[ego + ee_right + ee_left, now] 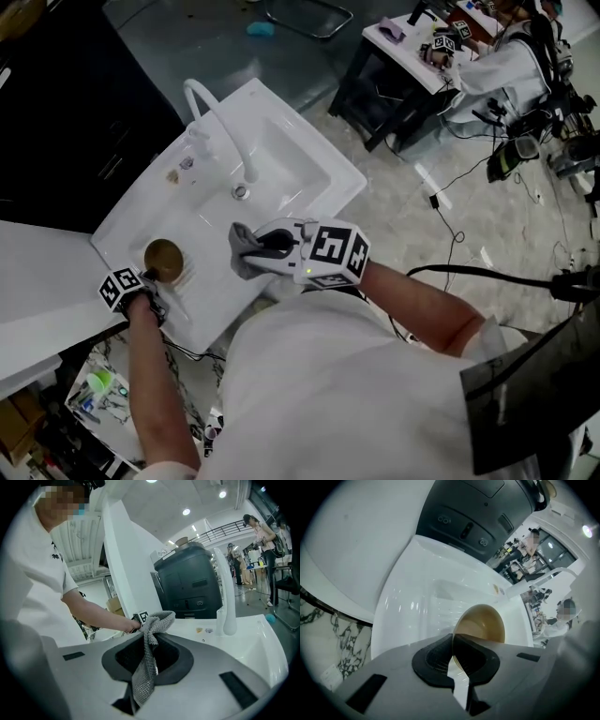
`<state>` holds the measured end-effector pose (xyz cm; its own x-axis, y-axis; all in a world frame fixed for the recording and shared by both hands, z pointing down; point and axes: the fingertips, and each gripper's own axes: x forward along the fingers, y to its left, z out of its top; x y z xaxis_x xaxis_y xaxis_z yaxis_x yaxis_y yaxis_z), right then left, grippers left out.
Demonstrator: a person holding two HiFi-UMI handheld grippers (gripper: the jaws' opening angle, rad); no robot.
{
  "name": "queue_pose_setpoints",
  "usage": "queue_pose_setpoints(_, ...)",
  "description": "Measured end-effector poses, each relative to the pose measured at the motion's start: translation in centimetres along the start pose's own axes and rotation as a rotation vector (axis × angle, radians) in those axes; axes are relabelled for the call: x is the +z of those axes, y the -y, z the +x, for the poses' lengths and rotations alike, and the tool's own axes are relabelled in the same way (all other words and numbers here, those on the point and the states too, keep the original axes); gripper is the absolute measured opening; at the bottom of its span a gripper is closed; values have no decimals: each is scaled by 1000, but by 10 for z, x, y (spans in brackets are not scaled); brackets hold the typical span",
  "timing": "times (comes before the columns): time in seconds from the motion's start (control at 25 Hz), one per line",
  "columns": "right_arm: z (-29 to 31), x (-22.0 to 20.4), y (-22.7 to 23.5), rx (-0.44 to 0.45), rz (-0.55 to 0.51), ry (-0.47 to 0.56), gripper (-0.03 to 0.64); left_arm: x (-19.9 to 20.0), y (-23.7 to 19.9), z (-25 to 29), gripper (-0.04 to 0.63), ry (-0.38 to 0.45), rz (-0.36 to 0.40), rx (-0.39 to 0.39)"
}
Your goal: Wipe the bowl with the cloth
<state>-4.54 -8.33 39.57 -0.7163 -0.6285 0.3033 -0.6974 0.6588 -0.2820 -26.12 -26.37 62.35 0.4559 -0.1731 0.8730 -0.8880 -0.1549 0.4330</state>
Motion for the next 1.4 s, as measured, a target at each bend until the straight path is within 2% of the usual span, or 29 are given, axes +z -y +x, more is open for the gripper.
queue_pose_setpoints(0.56, -6, -6, 16, -3, 18, -14, 46, 27, 0, 21, 18, -55, 28, 69)
queue_pose_setpoints(1.0, -11, -9, 27, -14, 14, -26, 46, 48, -2, 37, 18, -106, 18, 96)
queue_pose_setpoints(1.24, -19, -10, 32, -23, 20, -20, 46, 55, 0, 38, 20, -103, 78, 149)
queue_pose_setpoints(1.4, -24, -10, 34, -13, 25, -17, 46, 56, 3, 35, 68, -101, 114, 176)
